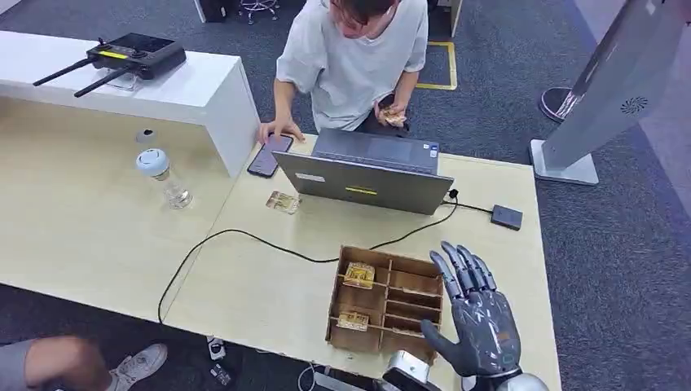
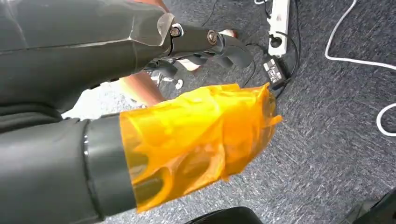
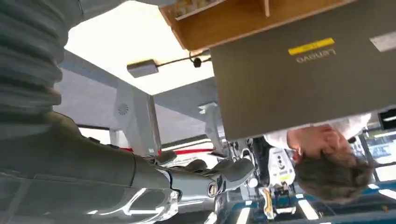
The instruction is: Pass the card to the sensor for recognition and then transmit it.
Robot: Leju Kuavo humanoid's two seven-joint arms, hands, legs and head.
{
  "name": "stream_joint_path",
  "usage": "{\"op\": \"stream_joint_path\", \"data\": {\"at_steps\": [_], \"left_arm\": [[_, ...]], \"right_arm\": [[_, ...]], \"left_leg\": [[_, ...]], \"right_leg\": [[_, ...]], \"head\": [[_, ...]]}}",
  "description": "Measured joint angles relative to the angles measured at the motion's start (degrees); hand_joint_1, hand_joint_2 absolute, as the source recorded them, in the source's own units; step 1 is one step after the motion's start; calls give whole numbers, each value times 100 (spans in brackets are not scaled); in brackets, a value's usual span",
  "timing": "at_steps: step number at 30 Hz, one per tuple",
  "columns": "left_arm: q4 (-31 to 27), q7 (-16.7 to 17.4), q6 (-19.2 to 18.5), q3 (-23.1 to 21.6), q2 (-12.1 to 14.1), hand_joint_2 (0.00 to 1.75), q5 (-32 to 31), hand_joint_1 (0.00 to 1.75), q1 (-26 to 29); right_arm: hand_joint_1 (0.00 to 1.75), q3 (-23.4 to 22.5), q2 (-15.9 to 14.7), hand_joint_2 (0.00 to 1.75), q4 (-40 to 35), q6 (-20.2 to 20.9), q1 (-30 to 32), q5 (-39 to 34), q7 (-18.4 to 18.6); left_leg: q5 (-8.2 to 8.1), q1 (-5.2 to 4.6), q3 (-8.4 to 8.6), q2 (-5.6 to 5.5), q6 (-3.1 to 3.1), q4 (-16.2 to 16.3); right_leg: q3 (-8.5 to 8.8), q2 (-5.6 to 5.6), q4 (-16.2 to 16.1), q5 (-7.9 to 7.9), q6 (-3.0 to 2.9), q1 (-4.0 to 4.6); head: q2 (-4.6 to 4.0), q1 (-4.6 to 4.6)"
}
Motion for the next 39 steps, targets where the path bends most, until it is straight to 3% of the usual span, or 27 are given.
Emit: {"op": "stream_joint_path", "data": {"at_steps": [6,9,13,21,25,31,39], "left_arm": [[0,0,0,0,0,0,-41,0,0],[0,0,0,0,0,0,-55,0,0],[0,0,-7,0,0,0,-79,0,0],[0,0,-13,0,0,0,-127,0,-1],[0,0,-15,0,0,0,-140,0,-2],[0,0,-17,0,-2,0,-160,0,-2],[0,0,-33,0,-2,0,-192,0,-3]], "right_arm": [[0,44,0,175,194,81,-46,46,22],[14,114,0,175,293,133,-100,59,33],[14,183,0,175,461,157,-192,68,74],[37,275,0,175,717,212,-307,118,142],[26,286,0,175,817,212,-357,116,179],[42,288,2,175,955,214,-430,116,216],[42,288,11,175,1147,212,-496,116,299]], "left_leg": [[0,0,0,0,0,0],[0,0,0,1,0,0],[0,0,-1,0,0,0],[0,0,-1,0,0,0],[0,0,-1,0,0,0],[1,0,0,0,0,0],[0,0,0,1,0,0]], "right_leg": [[0,0,0,0,0,0],[0,-1,0,0,0,0],[0,-1,0,0,0,0],[0,-1,0,0,0,0],[0,-1,0,0,0,0],[0,-1,0,0,0,0],[0,-1,0,0,0,0]], "head": [[0,0],[0,0],[0,0],[0,0],[0,0],[0,0],[0,0]]}}
